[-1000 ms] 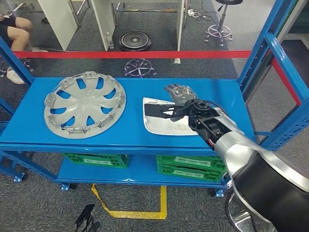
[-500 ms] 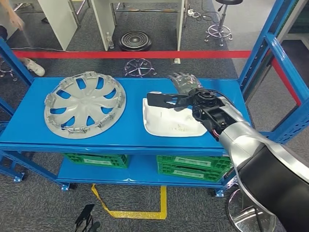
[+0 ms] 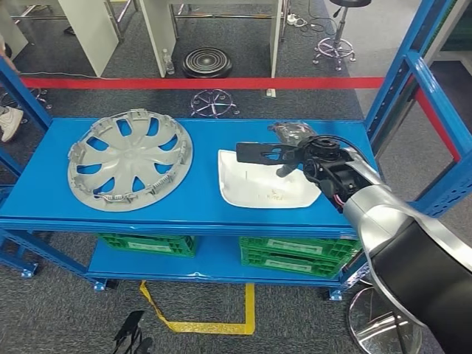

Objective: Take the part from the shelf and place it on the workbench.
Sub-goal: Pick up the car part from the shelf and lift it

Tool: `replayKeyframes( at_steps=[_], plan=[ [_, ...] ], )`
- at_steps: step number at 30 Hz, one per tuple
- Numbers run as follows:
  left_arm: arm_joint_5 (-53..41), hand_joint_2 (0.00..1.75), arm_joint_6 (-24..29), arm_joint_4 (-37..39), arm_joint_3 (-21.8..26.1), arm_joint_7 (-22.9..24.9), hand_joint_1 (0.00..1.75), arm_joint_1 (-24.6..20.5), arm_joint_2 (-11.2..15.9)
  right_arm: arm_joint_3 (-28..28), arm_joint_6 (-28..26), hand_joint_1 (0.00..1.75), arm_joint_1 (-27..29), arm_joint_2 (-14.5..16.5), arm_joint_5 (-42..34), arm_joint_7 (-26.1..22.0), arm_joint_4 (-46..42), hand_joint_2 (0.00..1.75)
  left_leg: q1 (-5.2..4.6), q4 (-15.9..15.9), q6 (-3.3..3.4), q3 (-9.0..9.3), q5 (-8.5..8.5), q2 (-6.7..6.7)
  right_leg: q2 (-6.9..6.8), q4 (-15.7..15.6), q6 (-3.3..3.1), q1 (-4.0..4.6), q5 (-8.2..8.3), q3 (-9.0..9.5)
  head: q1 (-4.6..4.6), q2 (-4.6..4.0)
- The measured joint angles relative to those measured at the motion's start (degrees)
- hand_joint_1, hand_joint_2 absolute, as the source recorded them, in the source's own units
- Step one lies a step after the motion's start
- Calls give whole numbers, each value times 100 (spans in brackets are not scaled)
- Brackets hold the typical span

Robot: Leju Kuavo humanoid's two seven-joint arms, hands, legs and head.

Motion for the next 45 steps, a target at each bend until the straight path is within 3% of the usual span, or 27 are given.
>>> replayKeyframes(
  at_steps=[10, 26, 35, 45],
  plan=[
    [11, 0, 5, 0, -1, 13, 0, -2, 33, -157, 222, 0, 16, -186, -124, 70, 4, 175, 0, 0, 1, 0, -1, 1, 1, 0, 0, 0, 0, 0, 2, 0],
    [91, 0, 7, 0, -1, -27, 0, 4, 67, -268, 227, 0, 79, -238, -217, 56, 4, 175, 0, 0, 1, -1, -1, 1, 1, 0, 0, 0, 0, 0, 2, 0],
    [111, 0, 26, 0, -1, -43, 0, 14, 79, -709, 136, 0, 179, -240, -1295, -183, 4, 175, 0, 0, 1, -1, -2, 0, 1, 0, 1, 0, -1, -1, 2, 0],
    [190, 0, 49, 0, -1, -50, 0, 45, 85, -1203, 97, 0, 278, -240, -1601, -299, 3, 175, 0, 0, 1, -3, -2, 0, 1, 0, 2, 0, -1, -1, 1, 0]
  ],
)
